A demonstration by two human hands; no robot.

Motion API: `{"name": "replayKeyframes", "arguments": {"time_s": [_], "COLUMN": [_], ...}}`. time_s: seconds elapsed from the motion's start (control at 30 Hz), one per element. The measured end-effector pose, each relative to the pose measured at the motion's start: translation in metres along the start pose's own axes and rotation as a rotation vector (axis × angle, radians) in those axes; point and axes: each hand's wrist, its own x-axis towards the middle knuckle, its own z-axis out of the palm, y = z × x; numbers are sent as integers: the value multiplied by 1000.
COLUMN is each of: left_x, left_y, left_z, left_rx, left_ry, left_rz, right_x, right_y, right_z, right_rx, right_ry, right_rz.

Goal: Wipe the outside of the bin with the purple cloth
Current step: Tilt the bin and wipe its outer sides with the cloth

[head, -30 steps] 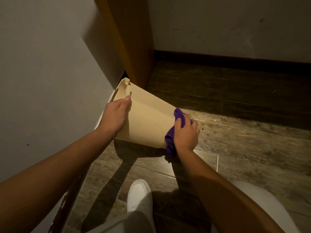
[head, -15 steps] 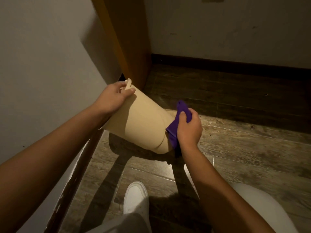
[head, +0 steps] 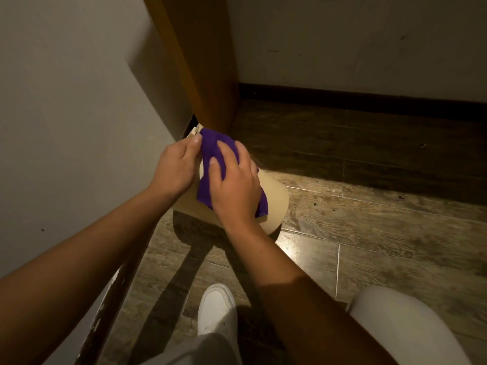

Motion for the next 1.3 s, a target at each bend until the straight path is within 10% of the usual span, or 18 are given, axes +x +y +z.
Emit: {"name": "replayKeyframes", "arguments": {"time_s": [0.63, 0.9, 1.13, 1.3], "left_x": [11, 13, 25, 1], "left_y": [-7, -3, 3, -29], "left_z": [6, 1, -28, -33], "left_rx": [16, 187, 133, 109], "left_ry": [91, 170, -305, -358], "left_rz": [-153, -111, -97, -59], "right_x": [-17, -19, 13, 10], "right_y": [119, 162, 137, 135], "right_z": [-22, -48, -62, -64], "right_rx": [-204, 112, 357, 445], "right_ry": [44, 147, 287, 272], "right_rz": [394, 874, 743, 771]}}
